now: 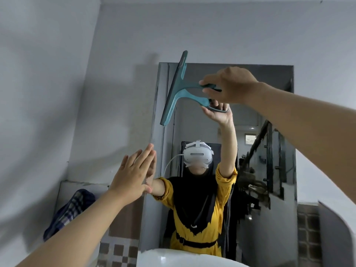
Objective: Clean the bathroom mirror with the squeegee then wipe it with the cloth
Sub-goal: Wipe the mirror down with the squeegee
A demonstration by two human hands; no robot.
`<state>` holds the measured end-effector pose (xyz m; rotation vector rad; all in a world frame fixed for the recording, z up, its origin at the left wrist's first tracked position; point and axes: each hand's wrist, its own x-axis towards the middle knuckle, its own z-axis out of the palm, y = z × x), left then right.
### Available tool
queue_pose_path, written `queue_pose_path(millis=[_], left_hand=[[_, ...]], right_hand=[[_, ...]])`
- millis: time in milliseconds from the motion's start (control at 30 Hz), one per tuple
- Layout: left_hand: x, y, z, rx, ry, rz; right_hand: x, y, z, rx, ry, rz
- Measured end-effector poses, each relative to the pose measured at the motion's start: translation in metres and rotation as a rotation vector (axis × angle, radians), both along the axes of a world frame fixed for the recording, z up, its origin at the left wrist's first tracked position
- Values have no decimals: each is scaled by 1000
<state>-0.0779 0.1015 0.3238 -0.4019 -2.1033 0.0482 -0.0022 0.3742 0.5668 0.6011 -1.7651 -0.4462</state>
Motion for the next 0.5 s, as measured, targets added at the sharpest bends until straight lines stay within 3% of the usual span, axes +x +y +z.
queue_pose_path(millis=[133, 500], left_hand=[[3, 1, 1, 3, -1, -8], [8, 2, 2, 18, 9, -26]], right_hand=[[0, 3, -3, -9, 9, -40], [-15, 22, -12, -129, 4, 131]])
